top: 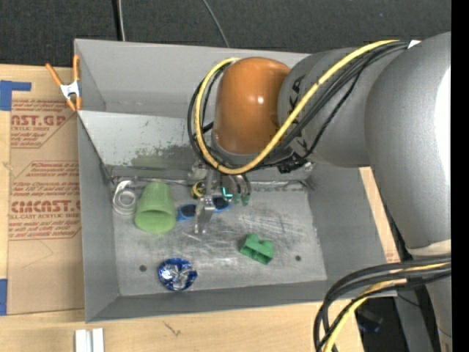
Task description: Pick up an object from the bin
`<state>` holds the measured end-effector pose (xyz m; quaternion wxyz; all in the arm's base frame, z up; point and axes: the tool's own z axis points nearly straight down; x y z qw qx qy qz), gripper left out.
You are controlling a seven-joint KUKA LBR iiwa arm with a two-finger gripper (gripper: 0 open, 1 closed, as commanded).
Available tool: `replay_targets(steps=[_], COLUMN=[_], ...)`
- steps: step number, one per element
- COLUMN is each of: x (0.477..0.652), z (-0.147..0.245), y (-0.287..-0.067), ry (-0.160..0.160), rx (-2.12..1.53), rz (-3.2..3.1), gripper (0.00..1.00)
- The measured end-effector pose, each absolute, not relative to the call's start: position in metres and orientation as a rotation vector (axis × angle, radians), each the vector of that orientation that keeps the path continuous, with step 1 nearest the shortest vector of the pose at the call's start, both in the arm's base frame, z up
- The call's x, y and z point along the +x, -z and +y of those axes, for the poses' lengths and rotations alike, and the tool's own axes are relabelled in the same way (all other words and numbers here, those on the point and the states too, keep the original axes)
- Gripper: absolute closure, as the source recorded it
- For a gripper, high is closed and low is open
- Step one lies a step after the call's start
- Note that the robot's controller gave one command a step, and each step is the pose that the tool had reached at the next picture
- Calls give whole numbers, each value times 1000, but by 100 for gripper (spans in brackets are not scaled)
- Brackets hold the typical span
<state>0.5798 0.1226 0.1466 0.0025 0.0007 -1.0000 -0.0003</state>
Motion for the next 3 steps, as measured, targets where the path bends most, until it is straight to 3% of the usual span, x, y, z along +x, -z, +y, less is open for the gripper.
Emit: replay_targets(steps=[1,2,3], x=[586,586,585], z=[103,100,135], y=[-91,-89,-238], ry=[14,11,7], rx=[-173,-181,-154], rz=[-3156,-3155,-3149], gripper=[0,100,100])
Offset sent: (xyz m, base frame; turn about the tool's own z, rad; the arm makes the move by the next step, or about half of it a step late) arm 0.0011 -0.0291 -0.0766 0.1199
